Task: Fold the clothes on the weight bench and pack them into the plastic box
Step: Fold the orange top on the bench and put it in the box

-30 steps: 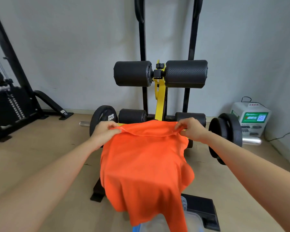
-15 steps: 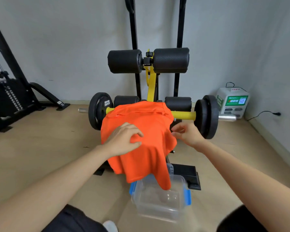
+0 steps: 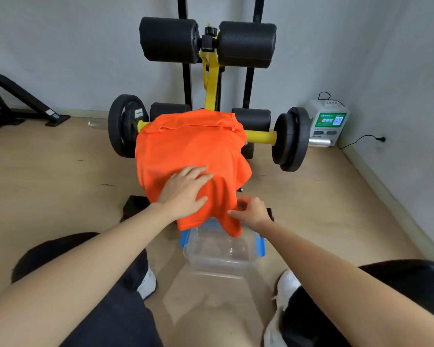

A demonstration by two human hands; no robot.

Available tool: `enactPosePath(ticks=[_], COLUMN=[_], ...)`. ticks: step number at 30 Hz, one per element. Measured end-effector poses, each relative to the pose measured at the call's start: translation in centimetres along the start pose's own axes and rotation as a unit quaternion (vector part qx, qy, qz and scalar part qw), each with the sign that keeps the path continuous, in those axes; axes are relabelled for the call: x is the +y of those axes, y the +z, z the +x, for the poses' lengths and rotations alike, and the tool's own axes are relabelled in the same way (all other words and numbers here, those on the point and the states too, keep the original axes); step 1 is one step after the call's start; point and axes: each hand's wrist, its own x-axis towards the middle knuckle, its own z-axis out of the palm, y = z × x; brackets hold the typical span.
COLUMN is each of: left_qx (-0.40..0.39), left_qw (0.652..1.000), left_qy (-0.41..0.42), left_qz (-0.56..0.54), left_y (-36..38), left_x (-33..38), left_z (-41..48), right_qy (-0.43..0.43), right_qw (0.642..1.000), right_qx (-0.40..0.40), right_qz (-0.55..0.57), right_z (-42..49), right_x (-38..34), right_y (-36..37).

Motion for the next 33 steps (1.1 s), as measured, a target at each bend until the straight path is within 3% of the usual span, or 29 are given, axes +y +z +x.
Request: enactPosePath(ticks=[6, 11, 14, 17, 27, 33], left_qx=[0.069, 0.128, 0.132, 0.136, 0.132, 0.121], left_qw=[0.997, 0.988, 0.965, 0.939, 0.905, 0.880], left_qy=[-0.008, 0.041, 0.025, 0.002, -0.073, -0.091], left_qz=[0.019, -0.077, -0.223, -0.315, -0.398, -0.450], left_y=[1.2, 2.7, 2.8, 2.7, 3.0, 2.2], left_x=[0.4, 3.5, 6.1, 8.0, 8.8, 8.7], left_z=[0.3, -1.2, -2.3, -2.6, -0.5, -0.3], right_qy=[0.015, -0.029, -0.029, 0.013, 0.083, 0.089], right_qw=[0.995, 0.987, 0.986, 0.971, 0.910, 0.892], right_qx=[0.032, 0.052, 0.050, -0.009, -0.054, -0.031], right_qz=[0.095, 0.148, 0.153, 0.237, 0.404, 0.442], right_z=[-1.5, -1.0, 0.0, -0.7, -0.4, -1.4], right_x=[1.4, -2.2, -5.3, -6.1, -5.3, -5.1], right_y=[-0.1, -3.2, -5.3, -7.6, -8.5, -8.1])
